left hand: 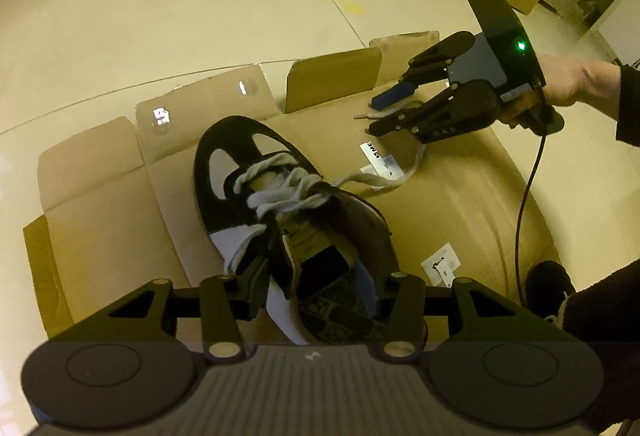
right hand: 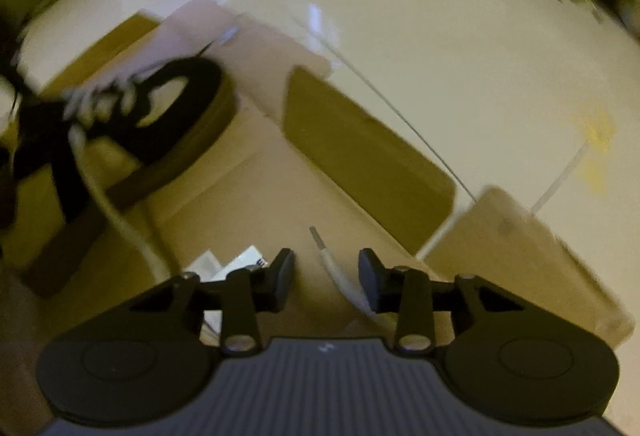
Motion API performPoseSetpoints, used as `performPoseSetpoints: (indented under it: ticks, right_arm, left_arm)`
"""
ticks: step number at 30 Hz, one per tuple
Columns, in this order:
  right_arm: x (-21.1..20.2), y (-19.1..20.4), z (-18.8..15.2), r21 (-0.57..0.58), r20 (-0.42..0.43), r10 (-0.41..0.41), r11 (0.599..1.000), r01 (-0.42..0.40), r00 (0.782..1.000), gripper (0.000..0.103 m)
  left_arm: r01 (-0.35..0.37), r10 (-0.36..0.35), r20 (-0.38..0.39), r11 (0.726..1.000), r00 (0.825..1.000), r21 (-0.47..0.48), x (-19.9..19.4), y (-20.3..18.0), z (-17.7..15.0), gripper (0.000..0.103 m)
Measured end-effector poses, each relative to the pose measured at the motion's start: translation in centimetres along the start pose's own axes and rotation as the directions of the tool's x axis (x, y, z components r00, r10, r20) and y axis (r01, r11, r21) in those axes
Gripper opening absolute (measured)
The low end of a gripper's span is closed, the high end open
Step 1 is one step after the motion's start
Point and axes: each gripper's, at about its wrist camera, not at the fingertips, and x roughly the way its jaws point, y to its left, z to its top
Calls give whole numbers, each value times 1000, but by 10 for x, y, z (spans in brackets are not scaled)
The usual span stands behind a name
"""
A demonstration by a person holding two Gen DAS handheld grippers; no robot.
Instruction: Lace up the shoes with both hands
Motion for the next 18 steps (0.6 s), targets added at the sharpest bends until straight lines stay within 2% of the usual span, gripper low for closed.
performPoseSetpoints:
  ticks: [1, 2, 5, 8, 10, 13, 18]
  right_arm:
    - [2, 1, 2, -6, -11, 10, 1000, -10, 1000, 16]
    - [4, 2, 5, -13, -22, 20, 1000, -20, 1000, 4]
    - [6, 5, 8, 6, -36, 16, 1000, -16, 999, 1]
    - [9, 10, 11, 9, -68, 2, 1000, -2, 998, 1]
    - [4, 22, 22, -56, -137, -27, 998, 19, 990, 1]
    - [-9, 33, 39, -108, -189, -51, 994, 31, 981, 1]
    - [-57, 68, 88, -217, -302, -79, 976, 12, 950, 1]
  left_arm:
    - [0, 0, -1, 1000, 1000, 0, 0, 0, 0, 48]
    - [-2, 2, -1, 1000, 1000, 0, 0, 0, 0, 48]
    - [0, 0, 0, 1000, 1000, -3, 0, 1, -1, 48]
    - [4, -4, 8, 1000, 1000, -6, -2, 1, -2, 48]
    - [9, -9, 17, 1000, 1000, -10, -4, 3, -3, 48]
    - [10, -10, 29, 1000, 1000, -15, -5, 5, -4, 48]
    - [6, -3, 59, 999, 998, -46, -6, 5, -4, 49]
